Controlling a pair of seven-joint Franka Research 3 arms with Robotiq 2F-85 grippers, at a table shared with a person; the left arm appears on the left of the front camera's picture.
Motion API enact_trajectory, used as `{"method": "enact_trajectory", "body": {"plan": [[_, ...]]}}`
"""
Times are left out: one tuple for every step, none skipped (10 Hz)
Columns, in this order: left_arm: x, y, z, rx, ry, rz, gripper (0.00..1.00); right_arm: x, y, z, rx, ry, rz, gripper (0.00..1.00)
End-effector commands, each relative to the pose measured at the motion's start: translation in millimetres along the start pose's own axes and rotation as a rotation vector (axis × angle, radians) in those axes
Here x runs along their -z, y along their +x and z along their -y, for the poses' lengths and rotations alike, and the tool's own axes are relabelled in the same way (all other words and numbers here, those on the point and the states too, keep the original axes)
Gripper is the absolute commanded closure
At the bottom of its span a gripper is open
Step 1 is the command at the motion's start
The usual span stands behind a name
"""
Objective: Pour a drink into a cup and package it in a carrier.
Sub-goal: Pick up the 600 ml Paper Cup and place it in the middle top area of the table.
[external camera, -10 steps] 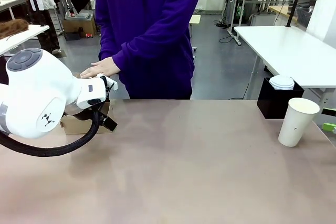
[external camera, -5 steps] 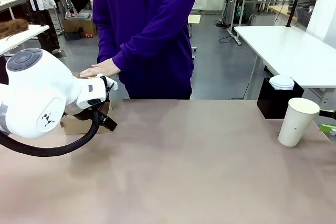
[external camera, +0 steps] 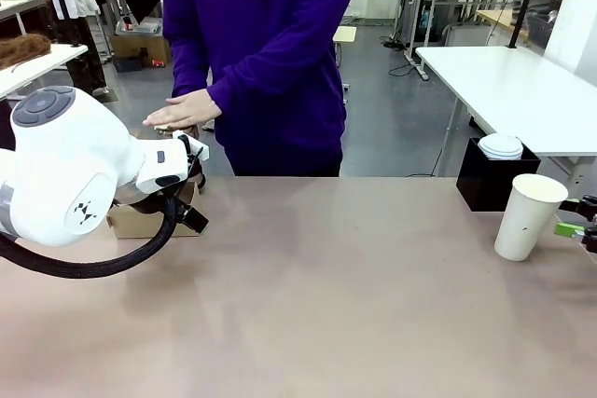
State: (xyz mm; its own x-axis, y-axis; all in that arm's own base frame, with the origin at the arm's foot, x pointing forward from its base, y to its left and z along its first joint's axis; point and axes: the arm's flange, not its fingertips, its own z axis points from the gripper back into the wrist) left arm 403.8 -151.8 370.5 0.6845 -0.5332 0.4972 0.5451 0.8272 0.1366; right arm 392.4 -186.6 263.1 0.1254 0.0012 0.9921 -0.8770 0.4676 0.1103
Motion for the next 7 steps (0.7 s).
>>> {"method": "enact_trajectory", "body": {"plan": [[-0.3,-0.2,0.0,0.0,-0.001,0.001,0.0,14.5,-6.2,3.7,-0.024,-0.006,0.024,0.0],[-0.3,-0.2,0.0,0.0,-0.001,0.001,0.0,19.0,-7.7,4.0,-0.026,-0.011,0.032,0.0],[-0.3,-0.2,0.0,0.0,-0.001,0.001,0.0,23.8,-8.9,6.3,-0.025,-0.024,0.042,0.0],[-0.3,-0.2,0.0,0.0,-0.001,0.001,0.0,28.8,-10.6,8.3,-0.022,-0.025,0.05,0.0],[-0.3,-0.2,0.0,0.0,-0.001,0.001,0.0,34.0,-12.4,11.1,-0.017,-0.027,0.054,0.0],[-0.3,-0.2,0.0,0.0,-0.001,0.001,0.0,37.6,-15.4,14.8,-0.01,-0.035,0.056,0.0],[-0.3,-0.2,0.0,0.0,-0.001,0.001,0.0,40.8,-18.3,20.3,-0.001,-0.045,0.051,0.0]]}}
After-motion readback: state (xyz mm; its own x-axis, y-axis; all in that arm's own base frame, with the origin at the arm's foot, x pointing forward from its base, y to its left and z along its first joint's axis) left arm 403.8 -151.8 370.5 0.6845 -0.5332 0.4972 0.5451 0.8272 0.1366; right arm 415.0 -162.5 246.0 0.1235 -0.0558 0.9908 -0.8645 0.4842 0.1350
